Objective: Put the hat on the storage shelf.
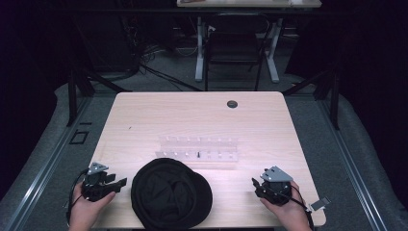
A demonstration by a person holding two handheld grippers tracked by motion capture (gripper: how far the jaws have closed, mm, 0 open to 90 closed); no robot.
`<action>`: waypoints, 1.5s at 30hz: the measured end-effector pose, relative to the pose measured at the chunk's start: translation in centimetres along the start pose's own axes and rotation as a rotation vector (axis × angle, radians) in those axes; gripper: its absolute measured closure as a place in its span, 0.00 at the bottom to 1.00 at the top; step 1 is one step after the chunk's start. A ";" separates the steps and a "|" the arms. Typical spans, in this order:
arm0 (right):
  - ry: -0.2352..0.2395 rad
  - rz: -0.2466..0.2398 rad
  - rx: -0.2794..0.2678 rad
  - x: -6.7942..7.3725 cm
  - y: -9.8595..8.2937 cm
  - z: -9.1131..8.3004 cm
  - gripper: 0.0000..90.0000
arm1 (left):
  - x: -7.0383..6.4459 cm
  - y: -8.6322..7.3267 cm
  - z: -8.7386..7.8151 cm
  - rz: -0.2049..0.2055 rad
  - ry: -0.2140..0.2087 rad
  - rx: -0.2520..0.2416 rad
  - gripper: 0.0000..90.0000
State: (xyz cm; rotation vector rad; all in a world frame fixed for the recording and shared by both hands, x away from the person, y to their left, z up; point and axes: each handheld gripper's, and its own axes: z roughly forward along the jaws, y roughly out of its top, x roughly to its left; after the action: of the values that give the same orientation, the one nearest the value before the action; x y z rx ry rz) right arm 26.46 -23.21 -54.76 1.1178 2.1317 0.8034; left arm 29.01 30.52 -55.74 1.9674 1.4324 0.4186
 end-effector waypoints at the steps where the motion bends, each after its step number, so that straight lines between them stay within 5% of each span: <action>1: 0.004 0.006 0.003 0.1 0.0 0.0 0.49 | 0.0 0.0 -0.1 -0.011 -0.010 -0.003 0.52; 7: 0.060 -0.007 0.001 1.2 0.5 -0.5 0.55 | 0.2 0.1 -0.4 -0.054 -0.053 -0.017 0.52; 9: 0.111 0.014 0.005 1.7 0.8 -0.8 0.58 | 0.1 0.1 -0.4 -0.073 -0.082 -0.003 0.56; 13: 0.163 0.034 -0.010 2.8 1.5 -1.1 0.63 | -0.3 0.2 -0.5 -0.073 -0.087 0.010 0.62; 18: 0.232 0.003 -0.014 4.6 2.7 -1.0 0.72 | -0.9 0.6 -1.0 -0.084 -0.133 -0.003 0.65; 22: 0.272 -0.045 -0.012 6.0 3.7 -1.2 0.70 | -1.4 0.8 -1.0 -0.077 -0.150 -0.007 0.66; 30: 0.402 0.018 -0.073 7.4 5.5 -1.7 0.66 | -1.9 0.8 -1.1 -0.072 -0.158 -0.004 0.70; 36: 0.425 -0.012 -0.109 8.7 6.3 -2.1 0.65 | -2.1 0.8 -1.4 -0.083 -0.174 0.002 0.68; 45: 0.441 -0.039 -0.069 9.7 5.9 -1.1 0.65 | -1.8 0.6 -1.0 -0.118 -0.202 0.039 0.68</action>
State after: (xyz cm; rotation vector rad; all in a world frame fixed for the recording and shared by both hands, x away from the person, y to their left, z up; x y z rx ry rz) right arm 24.04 -12.48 -51.91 0.9223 2.4477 1.1832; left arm 28.24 29.09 -54.37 1.8845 1.4266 0.1347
